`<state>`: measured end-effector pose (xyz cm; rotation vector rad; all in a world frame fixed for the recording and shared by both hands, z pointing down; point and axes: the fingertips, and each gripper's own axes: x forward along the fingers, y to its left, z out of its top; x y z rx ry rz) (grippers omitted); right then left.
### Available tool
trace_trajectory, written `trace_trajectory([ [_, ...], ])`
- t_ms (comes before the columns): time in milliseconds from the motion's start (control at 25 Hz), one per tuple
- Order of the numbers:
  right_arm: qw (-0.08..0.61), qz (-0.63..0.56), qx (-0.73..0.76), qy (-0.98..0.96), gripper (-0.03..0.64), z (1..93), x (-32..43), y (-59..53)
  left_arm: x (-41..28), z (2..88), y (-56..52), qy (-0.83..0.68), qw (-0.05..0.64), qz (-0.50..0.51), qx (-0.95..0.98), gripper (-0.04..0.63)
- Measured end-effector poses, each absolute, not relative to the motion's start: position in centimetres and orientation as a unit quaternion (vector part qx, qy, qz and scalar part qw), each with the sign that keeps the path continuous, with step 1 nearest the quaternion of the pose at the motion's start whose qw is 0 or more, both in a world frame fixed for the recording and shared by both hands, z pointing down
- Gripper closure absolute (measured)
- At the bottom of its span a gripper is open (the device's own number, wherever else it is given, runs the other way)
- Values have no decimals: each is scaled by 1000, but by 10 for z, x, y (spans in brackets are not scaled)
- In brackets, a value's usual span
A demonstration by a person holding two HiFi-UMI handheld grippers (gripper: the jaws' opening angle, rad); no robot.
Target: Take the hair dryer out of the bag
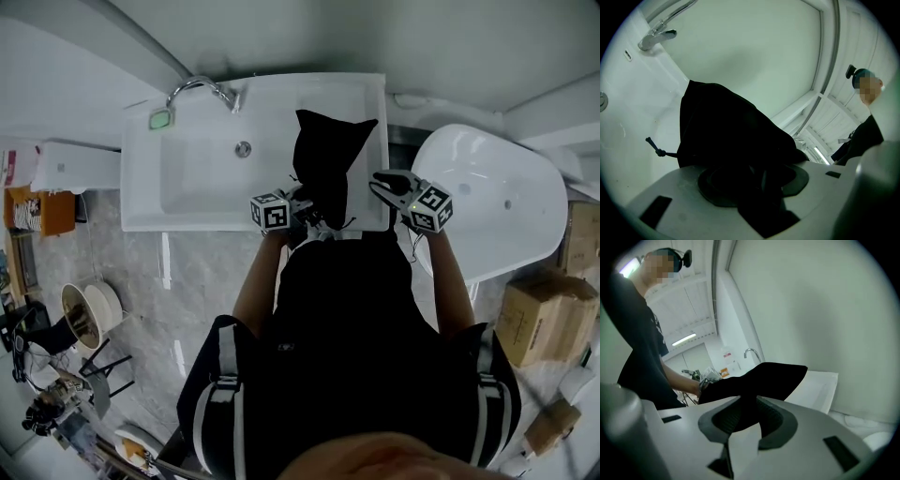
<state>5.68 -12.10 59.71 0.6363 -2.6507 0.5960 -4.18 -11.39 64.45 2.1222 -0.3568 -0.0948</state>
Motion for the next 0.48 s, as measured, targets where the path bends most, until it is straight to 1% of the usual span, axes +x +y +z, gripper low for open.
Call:
trace_trajectory([
  [120, 216, 174, 247, -928, 453, 596, 59, -125, -51, 638, -96, -132, 468, -28, 873, 407],
  [240, 239, 145, 274, -920, 425, 595, 62, -132, -58, 634, -79, -113, 463, -22, 879, 408],
  [320, 243, 133, 290, -916, 377, 594, 63, -135, -61, 632, -66, -97, 462, -16, 881, 408],
  [400, 243, 131, 308, -910, 343, 593, 66, -140, -60, 629, -55, -78, 461, -13, 884, 407],
  [480, 234, 137, 319, -908, 337, 592, 69, -145, -58, 626, -45, -60, 459, -14, 886, 408],
])
